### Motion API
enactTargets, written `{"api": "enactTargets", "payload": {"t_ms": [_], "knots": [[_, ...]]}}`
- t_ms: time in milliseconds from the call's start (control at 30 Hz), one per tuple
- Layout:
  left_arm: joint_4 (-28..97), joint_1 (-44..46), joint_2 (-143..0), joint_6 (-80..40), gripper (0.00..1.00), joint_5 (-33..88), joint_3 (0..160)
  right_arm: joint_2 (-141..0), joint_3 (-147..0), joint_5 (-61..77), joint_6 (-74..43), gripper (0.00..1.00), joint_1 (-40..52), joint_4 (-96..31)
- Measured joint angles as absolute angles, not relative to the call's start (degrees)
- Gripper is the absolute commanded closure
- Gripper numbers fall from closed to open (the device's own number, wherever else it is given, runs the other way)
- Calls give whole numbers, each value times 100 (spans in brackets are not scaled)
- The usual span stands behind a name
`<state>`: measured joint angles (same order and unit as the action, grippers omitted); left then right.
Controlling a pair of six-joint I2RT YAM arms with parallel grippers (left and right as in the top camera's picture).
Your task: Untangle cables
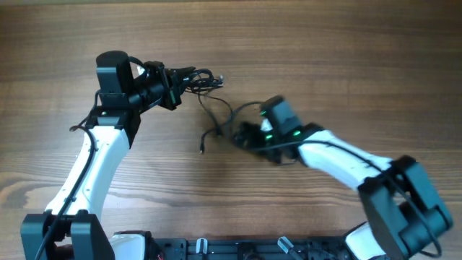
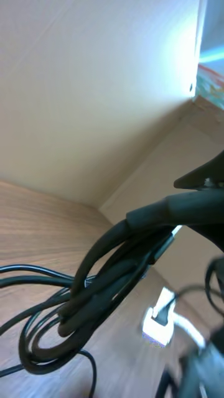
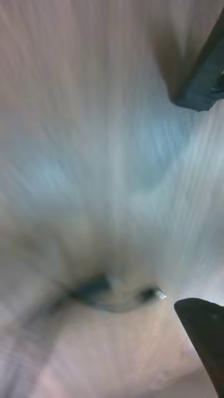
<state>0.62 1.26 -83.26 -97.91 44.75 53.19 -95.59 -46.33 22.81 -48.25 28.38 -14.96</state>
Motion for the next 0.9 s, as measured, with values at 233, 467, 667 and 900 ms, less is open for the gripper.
{"api": "enactTargets", "payload": {"t_ms": [233, 467, 667, 900], "knots": [[231, 169, -8326, -9542, 96, 4456, 5319, -9096, -4569, 3273, -2768, 0, 2078, -958], [357, 497, -8326, -9937, 96, 4678, 5319, -8971, -4554, 4381, -548, 0, 2095, 54], [395, 558, -8326, -10101, 96, 5120, 5319, -8971, -4541, 4412, -56, 0, 2112, 1149], [410, 558, -8326, -10189, 96, 5413, 5319, -8967, -4541, 4193, 692, 0, 2480, 1656]]}}
